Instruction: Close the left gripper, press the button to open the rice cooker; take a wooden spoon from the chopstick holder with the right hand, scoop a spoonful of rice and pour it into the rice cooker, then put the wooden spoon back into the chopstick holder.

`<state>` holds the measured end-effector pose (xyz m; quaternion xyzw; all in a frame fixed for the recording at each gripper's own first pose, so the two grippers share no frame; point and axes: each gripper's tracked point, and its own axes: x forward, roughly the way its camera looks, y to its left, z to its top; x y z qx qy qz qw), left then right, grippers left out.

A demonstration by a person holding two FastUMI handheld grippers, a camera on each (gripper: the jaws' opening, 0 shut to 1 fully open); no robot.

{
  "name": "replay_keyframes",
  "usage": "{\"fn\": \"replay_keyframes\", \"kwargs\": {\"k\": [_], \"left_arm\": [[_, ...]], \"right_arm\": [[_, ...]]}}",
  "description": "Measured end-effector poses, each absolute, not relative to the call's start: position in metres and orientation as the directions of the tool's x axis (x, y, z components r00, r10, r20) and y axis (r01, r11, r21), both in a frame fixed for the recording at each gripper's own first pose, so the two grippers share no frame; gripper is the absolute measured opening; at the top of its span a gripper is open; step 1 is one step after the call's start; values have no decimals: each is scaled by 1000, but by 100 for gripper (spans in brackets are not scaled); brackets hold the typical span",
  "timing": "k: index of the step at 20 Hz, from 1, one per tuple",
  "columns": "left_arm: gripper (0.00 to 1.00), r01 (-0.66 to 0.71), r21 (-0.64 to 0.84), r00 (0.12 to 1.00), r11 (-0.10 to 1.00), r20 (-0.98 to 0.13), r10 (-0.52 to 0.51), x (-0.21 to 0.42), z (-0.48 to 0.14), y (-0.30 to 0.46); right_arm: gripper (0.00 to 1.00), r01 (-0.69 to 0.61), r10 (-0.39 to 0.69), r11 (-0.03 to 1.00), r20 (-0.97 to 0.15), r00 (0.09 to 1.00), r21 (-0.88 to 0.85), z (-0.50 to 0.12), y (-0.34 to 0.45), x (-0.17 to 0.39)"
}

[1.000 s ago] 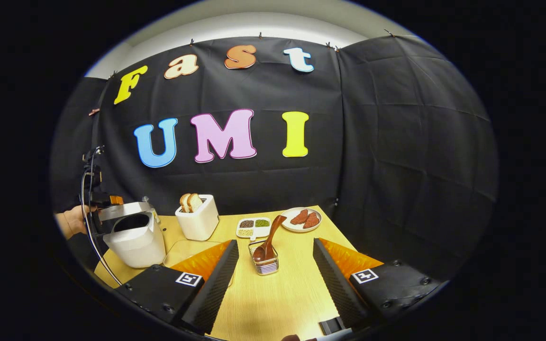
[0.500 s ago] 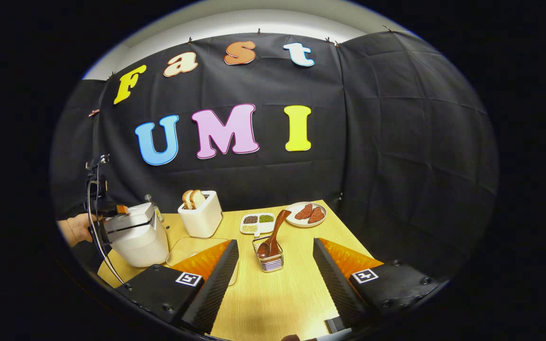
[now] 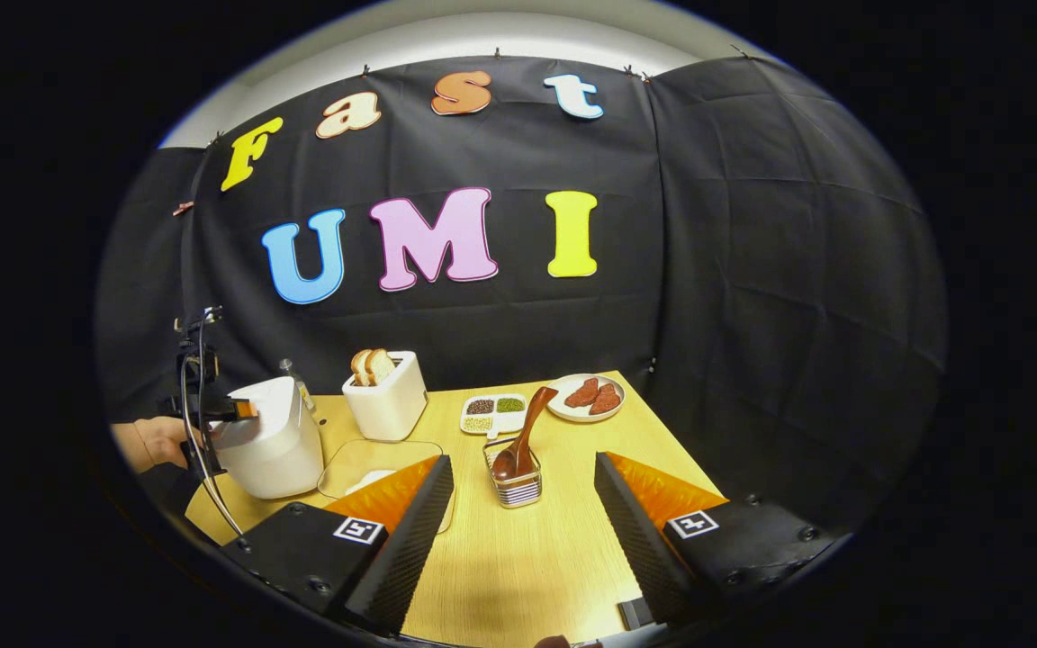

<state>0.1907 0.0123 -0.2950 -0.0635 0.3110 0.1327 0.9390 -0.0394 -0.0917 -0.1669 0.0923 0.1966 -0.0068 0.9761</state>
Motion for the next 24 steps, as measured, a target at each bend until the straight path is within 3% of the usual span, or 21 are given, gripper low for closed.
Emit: {"fn": "replay_keyframes", "kwargs": {"k": [5,9,15,24], "left_arm": [[100,-245,-23,794,969,-579,187,196,-287,15],[96,-227,5,871,974,-446,205,197,-248,28],[96,-111,-93,969,989,-233,87,169,-175,12],[97,-19,-156,995,988,-97,4,96,-113,8]], "right_arm": [[99,38,34,983,-386,922,178,-166,-89,-42],[99,34,39,983,-383,923,180,-166,-88,-42],[99,20,51,983,-374,926,184,-162,-81,-33],[99,-13,59,989,-319,946,145,-137,-74,-12]]}}
